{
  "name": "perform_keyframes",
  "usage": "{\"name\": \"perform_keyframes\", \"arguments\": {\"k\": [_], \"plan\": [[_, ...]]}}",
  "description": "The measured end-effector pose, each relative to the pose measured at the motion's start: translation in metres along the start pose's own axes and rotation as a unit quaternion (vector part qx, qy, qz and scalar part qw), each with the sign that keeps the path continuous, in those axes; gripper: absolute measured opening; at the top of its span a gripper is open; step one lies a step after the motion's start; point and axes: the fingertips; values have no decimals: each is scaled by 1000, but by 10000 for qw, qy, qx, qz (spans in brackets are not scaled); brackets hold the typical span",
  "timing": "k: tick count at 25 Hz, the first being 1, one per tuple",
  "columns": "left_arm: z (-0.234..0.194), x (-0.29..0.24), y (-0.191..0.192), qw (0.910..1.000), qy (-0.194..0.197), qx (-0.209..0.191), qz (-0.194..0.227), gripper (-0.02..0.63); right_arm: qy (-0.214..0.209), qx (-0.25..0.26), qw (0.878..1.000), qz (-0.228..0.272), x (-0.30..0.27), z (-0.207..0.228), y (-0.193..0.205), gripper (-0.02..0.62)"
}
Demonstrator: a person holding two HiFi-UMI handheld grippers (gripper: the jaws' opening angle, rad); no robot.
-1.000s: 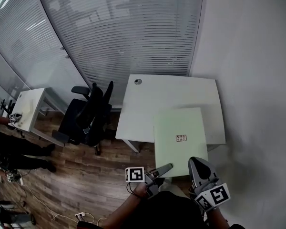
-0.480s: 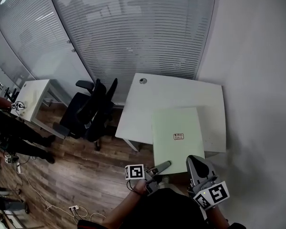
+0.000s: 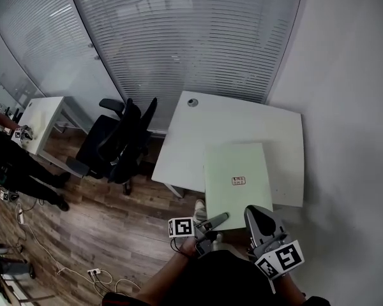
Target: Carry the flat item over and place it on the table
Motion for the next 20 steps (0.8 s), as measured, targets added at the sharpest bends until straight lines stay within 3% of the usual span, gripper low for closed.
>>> {"name": "perform_keyframes", "arguments": {"k": [9, 17, 20], "plan": [[-33, -15, -11, 9997, -74, 235, 74, 276, 84, -184, 9993, -301, -10, 20, 22, 0], [-57, -24, -21, 9996, -173, 176, 98, 276, 113, -99, 9991, -401, -16, 30, 28, 0], [-61, -30, -25, 9989, -127, 415, 188, 276, 130, -64, 9991, -411, -18, 34, 28, 0]]}}
Point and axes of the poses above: the fingertips, and each gripper's own axes: x backward along the fingers, z to its right, y out of its underside, and after that the axes turned 3 degrees about z, right-handed
